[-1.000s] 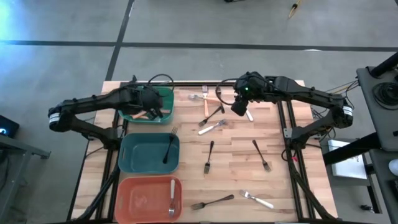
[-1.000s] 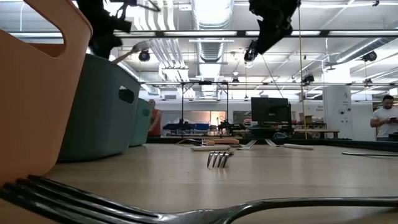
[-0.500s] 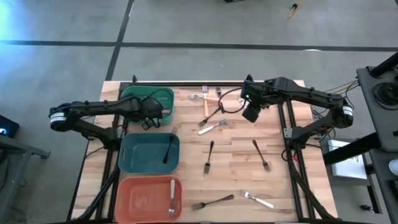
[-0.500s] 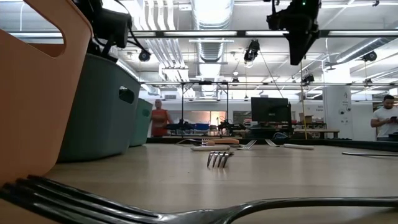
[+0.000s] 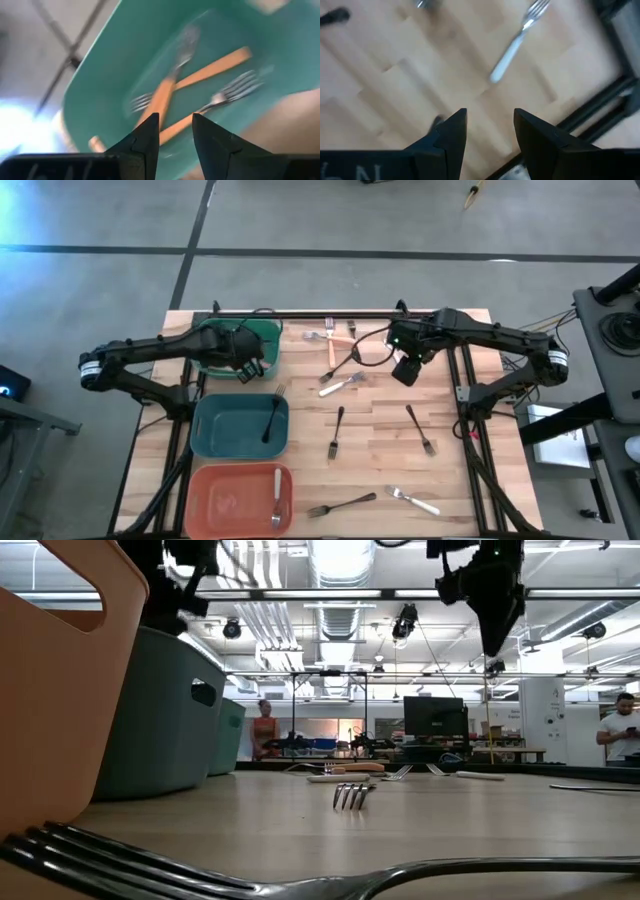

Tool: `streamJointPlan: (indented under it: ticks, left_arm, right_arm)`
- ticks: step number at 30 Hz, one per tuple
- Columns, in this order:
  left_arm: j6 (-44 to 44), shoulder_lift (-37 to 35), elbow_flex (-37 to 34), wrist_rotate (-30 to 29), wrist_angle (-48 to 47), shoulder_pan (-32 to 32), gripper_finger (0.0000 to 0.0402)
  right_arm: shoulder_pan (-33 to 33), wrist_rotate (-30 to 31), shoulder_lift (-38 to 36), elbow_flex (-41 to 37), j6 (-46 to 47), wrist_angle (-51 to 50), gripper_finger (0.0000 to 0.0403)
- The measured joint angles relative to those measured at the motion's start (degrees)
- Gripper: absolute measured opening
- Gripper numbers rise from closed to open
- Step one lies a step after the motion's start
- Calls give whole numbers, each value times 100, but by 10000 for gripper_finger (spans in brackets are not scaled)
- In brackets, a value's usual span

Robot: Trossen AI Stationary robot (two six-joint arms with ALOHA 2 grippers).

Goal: Sort silverware by color (type)
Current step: Put the black fork into the blue bin

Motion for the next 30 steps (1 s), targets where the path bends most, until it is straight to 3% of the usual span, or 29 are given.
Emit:
streamJointPlan:
  ticks: [5, 12, 21, 25, 30]
  left_arm:
    - [460, -75, 690, 724, 437, -96, 100]
    - [517, -239, 1500, 804, 535, -218, 100]
    - [830, -495, 2021, 808, 648, -259, 100]
    - [926, -602, 2069, 809, 786, -272, 100]
    - [1002, -702, 2067, 811, 808, -272, 100]
  right_arm:
    - [241, -713, -2, -583, 349, 2, 155]
    - [1101, -1621, -2, -1510, 1919, 28, 153]
    - [2383, -1734, -4, -2569, 3131, 1121, 142]
    - [2661, -1828, -4, -2981, 3553, 2005, 139]
    - [2796, -1885, -4, -3442, 3914, 2306, 138]
